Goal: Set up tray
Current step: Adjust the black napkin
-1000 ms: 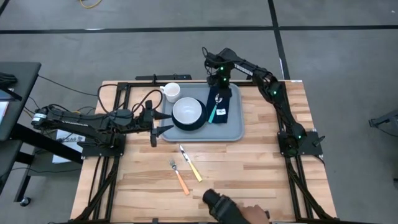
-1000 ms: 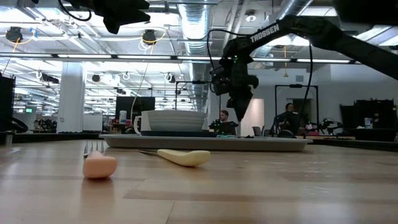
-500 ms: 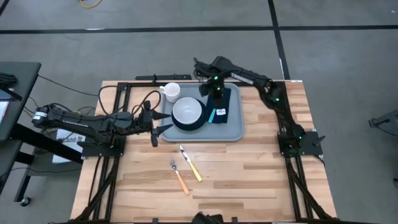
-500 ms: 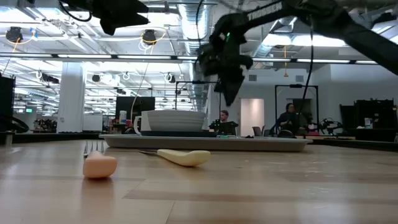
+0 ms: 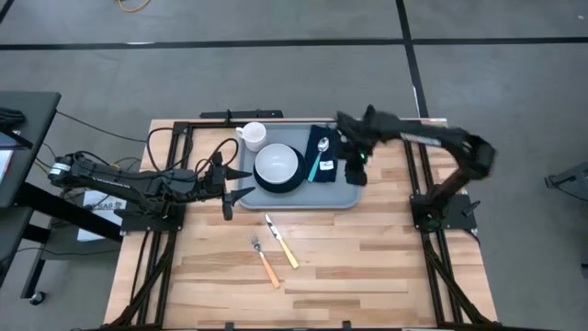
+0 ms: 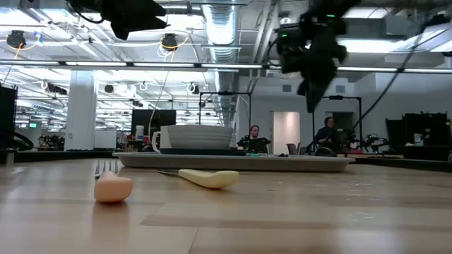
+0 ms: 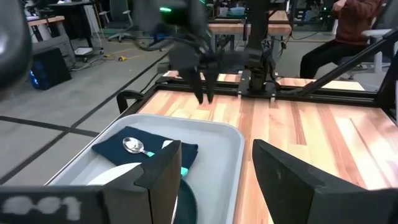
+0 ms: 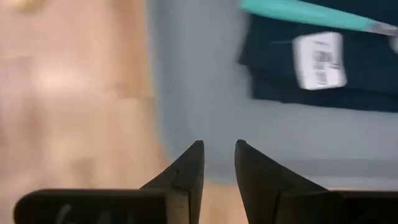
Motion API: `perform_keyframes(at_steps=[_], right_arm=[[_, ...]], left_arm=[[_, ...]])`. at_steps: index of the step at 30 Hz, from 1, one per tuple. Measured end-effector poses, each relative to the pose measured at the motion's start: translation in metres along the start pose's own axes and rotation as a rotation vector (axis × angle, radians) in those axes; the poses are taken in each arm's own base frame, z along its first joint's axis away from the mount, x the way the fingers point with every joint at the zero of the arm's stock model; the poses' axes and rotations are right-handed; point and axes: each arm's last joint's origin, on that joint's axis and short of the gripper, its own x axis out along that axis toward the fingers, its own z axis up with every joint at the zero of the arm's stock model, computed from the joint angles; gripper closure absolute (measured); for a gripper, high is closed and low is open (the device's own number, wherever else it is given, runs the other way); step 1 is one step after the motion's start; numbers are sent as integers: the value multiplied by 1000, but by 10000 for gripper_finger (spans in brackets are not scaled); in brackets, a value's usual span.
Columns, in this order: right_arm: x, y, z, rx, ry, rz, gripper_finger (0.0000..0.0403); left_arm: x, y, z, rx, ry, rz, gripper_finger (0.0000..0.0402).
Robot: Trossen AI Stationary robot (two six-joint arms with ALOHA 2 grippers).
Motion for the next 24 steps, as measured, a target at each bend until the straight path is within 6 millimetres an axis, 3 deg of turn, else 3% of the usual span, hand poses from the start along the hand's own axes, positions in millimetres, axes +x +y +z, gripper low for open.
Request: perform_keyframes(at_steps=[6, 13, 20, 24], right_arm=[[34, 21, -31, -57, -172, -415, 321], [55, 22, -21, -100, -253, -437, 330], [76, -3, -12, 15, -298, -421, 396], [91, -14, -9, 46, -314, -382, 396]], left_arm=[[0, 0, 0, -4, -2, -1, 214], [0, 0, 2, -11, -17, -2, 214], [0, 0, 2, -10, -15, -3, 214], [0, 0, 1, -9, -14, -5, 214]])
